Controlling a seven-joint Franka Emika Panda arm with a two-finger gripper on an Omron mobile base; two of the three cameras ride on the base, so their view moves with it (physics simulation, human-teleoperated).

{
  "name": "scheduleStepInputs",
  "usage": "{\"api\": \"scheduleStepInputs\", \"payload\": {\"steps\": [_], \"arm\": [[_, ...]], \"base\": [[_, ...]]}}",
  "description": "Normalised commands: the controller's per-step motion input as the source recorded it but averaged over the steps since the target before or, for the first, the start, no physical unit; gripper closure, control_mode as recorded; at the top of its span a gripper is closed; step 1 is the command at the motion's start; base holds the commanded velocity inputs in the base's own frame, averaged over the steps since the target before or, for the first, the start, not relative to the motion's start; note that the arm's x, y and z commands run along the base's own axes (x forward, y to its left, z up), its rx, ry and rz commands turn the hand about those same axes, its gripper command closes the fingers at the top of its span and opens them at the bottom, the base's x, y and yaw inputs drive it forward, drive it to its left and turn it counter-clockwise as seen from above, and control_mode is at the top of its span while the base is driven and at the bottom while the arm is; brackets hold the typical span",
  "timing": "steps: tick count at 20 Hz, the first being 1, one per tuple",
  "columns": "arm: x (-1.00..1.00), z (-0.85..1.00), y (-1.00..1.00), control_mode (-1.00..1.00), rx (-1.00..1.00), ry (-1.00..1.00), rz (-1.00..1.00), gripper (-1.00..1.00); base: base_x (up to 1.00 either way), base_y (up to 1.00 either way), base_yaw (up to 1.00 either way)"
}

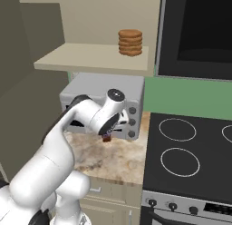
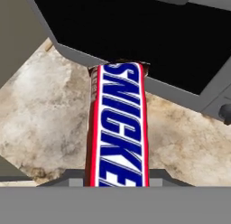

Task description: Pick the bar and boxed food from the counter and place them in the cabinets closest to them.

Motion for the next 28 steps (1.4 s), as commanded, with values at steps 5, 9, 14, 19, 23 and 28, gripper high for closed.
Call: {"api": "scheduleStepInputs", "payload": {"steps": [5,9,14,19,23,28], "arm": [[-0.22,0.74,0.03,-1.00,0.03,0.00,0.00,1.00],[-0.17,0.77,0.10,-1.00,0.02,0.00,0.00,1.00],[-0.12,0.78,0.17,-1.00,0.00,0.00,0.00,1.00],[-0.03,0.69,0.21,-1.00,0.00,0.00,0.00,1.00],[0.00,0.69,0.22,-1.00,0.00,-0.02,0.00,1.00],[0.00,0.67,0.24,-1.00,0.00,-0.04,0.00,1.00]], "base": [[0.00,0.00,0.00],[0.00,0.00,0.00],[0.00,0.00,0.00],[0.00,0.00,0.00],[0.00,0.00,0.00],[0.00,0.00,0.00]]}}
